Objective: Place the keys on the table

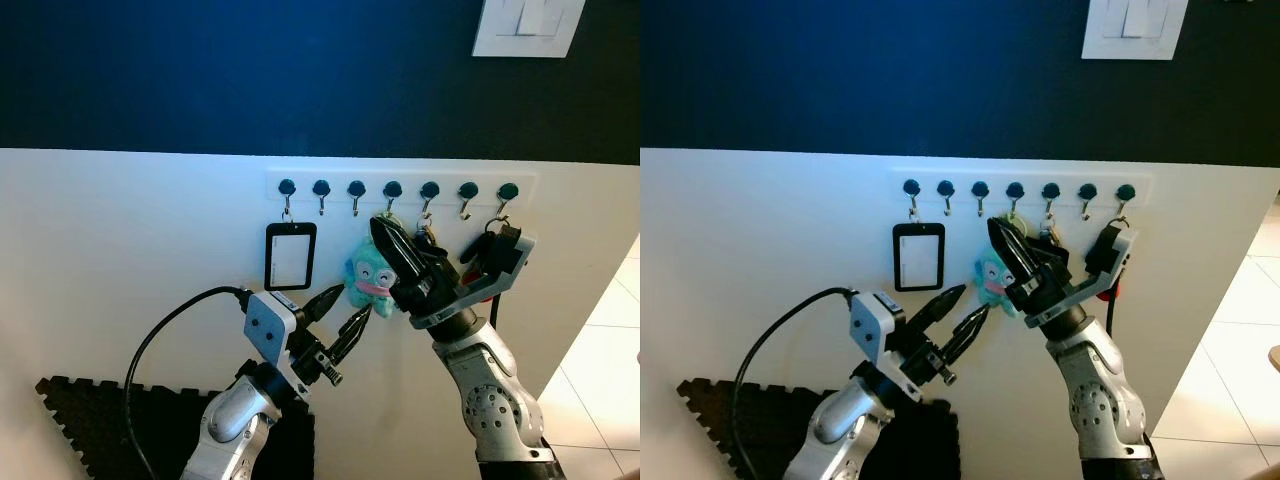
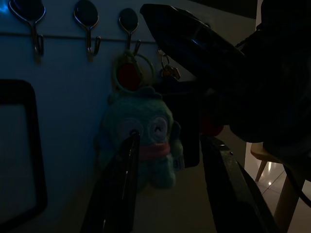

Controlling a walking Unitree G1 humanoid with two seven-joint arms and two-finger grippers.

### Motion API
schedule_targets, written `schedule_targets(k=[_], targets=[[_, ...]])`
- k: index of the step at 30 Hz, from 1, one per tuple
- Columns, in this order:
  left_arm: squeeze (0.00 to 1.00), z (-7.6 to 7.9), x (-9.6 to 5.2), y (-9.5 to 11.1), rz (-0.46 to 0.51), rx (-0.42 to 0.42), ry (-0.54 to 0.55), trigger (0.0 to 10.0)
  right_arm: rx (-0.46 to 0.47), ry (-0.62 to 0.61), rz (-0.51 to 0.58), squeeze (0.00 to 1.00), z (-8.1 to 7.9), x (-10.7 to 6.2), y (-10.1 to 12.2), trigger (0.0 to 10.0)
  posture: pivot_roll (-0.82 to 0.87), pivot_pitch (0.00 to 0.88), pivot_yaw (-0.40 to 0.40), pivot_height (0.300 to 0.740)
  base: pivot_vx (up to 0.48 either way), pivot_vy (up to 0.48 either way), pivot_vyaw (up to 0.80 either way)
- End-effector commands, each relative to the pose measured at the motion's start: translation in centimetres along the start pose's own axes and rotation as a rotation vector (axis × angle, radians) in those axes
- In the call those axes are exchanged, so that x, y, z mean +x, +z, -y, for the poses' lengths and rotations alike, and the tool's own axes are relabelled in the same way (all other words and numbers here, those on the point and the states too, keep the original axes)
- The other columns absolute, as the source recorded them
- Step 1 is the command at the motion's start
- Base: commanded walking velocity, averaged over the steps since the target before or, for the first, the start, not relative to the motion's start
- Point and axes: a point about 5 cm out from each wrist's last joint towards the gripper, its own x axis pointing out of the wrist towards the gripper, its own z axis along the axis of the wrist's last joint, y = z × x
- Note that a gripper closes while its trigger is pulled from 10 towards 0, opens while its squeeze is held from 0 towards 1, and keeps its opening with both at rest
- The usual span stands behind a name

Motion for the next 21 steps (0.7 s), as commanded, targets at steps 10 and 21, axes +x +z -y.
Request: schedule_targets(k=[10,21], targets=[[0.0,-1.9,-3.7,-3.8,-0.231,0.096,-0.016,10.0,0.045,0.208,-0.54,0.0,-2.3,-5.8,-6.7,10.0,0.01,0.034,-0.002,0.74,0.0,0.0,0.0],[0.0,-4.2,-12.4,-11.4,-0.717,0.109,0.17,10.0,0.004,-0.2,-0.856,0.0,1.0,-14.3,-12.6,10.0,0.01,0.036,0.017,0.74,0.0,0.0,0.0]])
